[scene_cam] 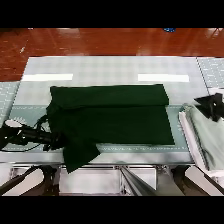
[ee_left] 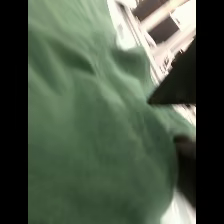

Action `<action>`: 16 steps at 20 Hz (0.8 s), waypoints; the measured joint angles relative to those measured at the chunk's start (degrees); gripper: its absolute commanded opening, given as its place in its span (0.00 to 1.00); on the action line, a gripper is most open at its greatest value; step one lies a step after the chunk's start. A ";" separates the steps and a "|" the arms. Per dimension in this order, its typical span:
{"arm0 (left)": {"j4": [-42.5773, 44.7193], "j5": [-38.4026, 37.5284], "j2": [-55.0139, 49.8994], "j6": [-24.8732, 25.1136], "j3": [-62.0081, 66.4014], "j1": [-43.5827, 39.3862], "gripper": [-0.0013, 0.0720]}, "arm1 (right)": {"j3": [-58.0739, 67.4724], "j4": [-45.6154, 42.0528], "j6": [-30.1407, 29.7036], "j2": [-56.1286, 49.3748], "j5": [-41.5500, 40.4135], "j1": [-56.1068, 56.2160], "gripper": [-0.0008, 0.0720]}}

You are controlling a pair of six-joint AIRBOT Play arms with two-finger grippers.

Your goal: Fold the shirts.

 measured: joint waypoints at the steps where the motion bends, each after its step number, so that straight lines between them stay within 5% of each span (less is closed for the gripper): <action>1: -0.09 0.33 -0.39 0.37 0.07 -0.57 0.04 | -0.81 -4.20 1.84 0.00 0.50 -0.66 0.57; 9: -3.65 3.67 0.35 1.88 2.32 -2.01 0.04 | -10.47 -22.84 9.86 0.02 5.66 8.02 0.57; 16: -5.25 2.91 1.68 2.08 2.82 -2.10 0.04 | -12.48 -24.55 11.45 -4.39 3.89 16.44 0.57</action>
